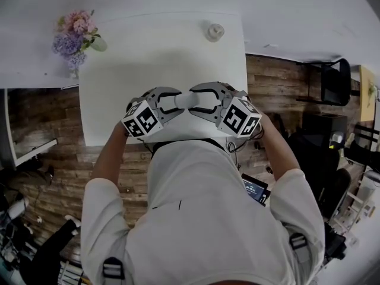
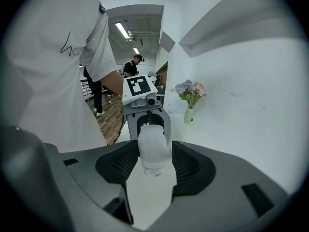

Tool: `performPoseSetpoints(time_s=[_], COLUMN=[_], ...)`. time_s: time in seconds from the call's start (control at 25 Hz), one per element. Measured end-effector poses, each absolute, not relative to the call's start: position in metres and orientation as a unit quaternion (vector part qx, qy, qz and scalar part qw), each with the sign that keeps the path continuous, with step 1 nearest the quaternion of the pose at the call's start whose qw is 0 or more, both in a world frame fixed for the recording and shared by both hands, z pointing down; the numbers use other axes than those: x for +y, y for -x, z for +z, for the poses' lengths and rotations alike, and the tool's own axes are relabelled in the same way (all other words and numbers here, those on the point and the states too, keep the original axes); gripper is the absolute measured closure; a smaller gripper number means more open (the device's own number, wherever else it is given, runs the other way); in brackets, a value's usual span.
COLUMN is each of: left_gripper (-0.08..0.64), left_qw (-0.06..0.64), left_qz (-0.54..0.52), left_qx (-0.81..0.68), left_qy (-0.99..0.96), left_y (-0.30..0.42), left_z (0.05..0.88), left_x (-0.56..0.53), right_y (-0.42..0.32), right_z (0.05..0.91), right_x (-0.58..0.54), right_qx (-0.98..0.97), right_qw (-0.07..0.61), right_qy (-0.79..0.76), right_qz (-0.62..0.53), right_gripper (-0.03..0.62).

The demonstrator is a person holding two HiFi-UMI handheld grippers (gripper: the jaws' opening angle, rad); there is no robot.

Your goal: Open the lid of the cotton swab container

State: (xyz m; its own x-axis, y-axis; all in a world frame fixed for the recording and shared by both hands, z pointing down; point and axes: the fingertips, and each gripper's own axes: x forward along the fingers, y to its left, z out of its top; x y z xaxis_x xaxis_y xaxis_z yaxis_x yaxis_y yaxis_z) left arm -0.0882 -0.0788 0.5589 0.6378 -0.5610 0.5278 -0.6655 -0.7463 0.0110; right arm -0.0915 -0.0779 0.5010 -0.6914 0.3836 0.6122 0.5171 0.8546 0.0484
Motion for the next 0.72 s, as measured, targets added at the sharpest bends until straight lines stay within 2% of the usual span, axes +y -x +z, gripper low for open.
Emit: performPoseSetpoints(time_s=[0.72], left_gripper=[0.354], left_qw=[0.096], left_qz=[0.267], left_qx=[-0.305], left_qy=[-0.909], left_y=[0.077], left_z=[0.564], left_x=[-0.07], right_y=[0.079], right_z=[0.504], right_x=[-0.068], right_qx=[-0.891], right_qw=[0.332], right_qy=[0.293], right_qz=[-0.096], right_gripper=[0.396])
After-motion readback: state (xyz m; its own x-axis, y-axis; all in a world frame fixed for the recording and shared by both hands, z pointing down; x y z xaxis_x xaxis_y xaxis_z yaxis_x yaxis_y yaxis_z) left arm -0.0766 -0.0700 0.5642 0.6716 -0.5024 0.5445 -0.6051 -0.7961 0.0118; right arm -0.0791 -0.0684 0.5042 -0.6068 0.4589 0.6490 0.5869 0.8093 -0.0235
